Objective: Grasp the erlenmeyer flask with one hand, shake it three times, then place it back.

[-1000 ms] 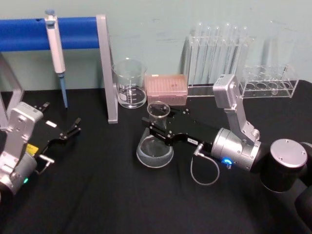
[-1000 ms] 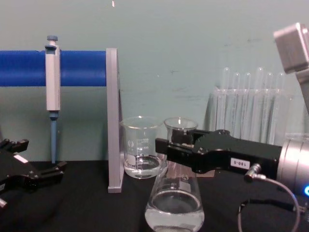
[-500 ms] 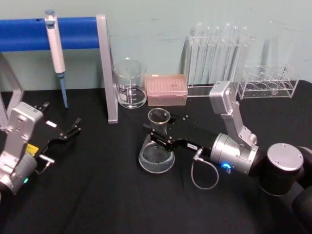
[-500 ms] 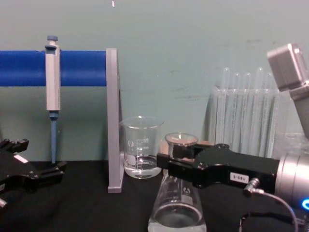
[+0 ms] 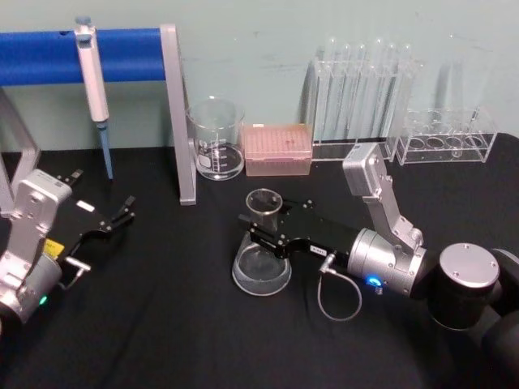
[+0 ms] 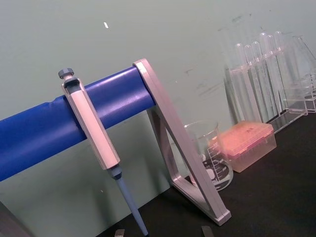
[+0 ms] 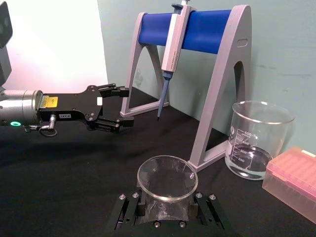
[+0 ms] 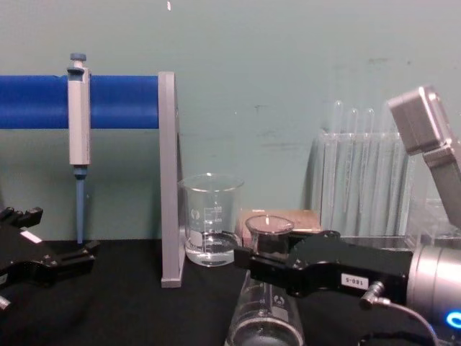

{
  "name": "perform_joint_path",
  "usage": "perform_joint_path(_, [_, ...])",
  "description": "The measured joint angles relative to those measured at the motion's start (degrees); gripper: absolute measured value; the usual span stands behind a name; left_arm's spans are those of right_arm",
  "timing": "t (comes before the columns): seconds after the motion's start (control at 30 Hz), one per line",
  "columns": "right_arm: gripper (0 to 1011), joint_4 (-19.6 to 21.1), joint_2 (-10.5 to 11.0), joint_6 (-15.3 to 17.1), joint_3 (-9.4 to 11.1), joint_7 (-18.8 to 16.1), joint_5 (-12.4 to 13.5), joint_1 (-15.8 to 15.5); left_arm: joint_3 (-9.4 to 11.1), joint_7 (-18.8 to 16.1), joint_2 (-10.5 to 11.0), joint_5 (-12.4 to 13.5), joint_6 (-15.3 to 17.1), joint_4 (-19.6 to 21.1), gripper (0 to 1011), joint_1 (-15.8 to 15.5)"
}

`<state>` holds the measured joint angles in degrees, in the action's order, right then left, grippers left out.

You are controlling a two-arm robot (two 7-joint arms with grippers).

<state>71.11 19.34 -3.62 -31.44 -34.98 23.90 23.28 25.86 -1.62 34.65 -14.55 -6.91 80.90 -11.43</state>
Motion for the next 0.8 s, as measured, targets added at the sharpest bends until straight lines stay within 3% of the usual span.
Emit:
perform_joint_path(0.67, [452,0.0,0.0,0.3,0.0,0.2,-0.3,-0.1,0.0,0.0,0.0,0.0,0.0,0.0,1001,0.0])
perform_joint_path(0.8, [593,-0.1,0.0,0.4,0.0,0.3,-0.4,-0.2,0.0,0.0,0.0,0.0,0.0,0.0,1001,0.0])
